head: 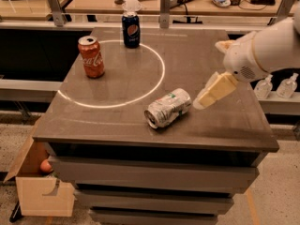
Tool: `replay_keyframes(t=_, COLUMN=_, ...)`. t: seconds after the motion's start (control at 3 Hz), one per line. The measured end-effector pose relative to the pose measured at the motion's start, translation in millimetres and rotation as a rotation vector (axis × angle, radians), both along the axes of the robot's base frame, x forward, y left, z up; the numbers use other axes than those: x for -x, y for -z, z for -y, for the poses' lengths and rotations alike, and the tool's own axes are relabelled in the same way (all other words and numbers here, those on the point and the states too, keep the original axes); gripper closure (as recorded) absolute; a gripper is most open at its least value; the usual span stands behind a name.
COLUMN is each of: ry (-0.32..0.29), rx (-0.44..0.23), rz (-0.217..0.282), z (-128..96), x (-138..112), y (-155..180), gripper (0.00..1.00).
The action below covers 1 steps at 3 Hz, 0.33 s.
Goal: Knock 7up can over
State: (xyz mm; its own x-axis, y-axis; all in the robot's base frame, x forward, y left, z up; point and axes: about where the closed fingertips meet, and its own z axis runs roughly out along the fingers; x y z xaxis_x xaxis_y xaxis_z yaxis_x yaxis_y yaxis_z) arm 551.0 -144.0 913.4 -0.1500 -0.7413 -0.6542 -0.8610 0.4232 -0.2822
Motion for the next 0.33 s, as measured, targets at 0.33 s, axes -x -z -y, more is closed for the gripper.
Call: replay_keyframes(t=0.33, ry=0.094, rx=-0.064, rz=0.063, z=15.9, x=-12.4, y=-14.7, gripper=0.0)
